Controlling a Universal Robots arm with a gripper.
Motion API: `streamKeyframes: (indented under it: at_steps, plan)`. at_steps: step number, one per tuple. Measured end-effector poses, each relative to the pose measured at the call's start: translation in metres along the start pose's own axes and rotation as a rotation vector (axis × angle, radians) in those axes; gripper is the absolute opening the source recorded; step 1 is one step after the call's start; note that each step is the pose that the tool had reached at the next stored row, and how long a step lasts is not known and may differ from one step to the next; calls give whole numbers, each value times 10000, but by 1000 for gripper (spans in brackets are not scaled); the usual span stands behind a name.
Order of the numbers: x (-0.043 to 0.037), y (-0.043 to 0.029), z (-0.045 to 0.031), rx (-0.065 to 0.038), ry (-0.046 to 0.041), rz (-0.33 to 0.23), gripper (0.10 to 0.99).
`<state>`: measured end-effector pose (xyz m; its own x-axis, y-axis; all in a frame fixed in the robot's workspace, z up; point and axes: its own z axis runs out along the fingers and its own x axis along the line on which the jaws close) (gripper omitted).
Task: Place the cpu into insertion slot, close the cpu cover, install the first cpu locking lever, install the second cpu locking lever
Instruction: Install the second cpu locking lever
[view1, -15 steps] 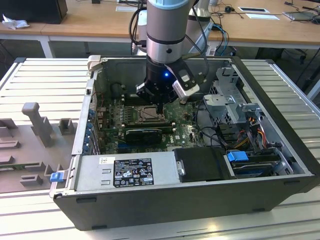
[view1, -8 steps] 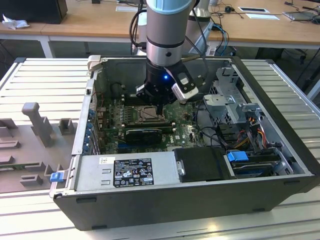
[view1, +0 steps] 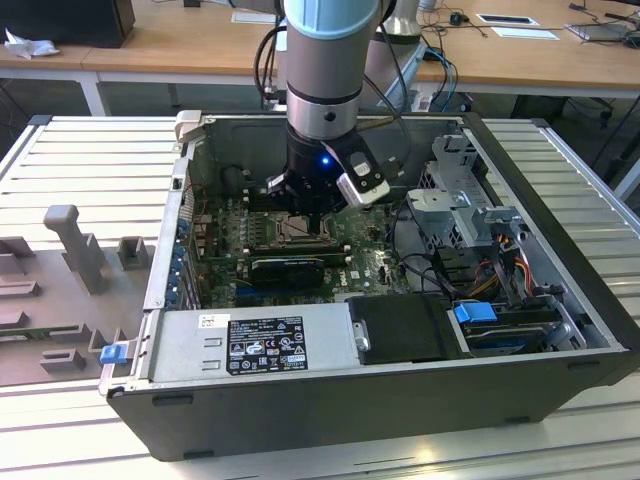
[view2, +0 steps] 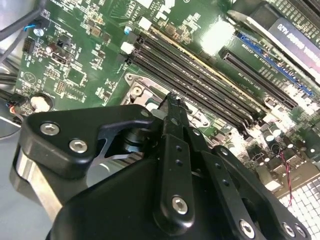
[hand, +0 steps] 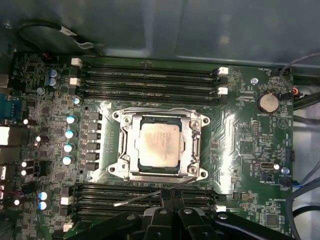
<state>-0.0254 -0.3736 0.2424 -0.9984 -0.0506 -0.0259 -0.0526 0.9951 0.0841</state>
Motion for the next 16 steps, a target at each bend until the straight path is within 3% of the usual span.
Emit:
streamKeyframes:
  at_steps: [6, 16]
  plan:
    - [1, 0, 4, 0, 1, 1, 106]
    - [6, -16, 75, -19, -2, 2, 106]
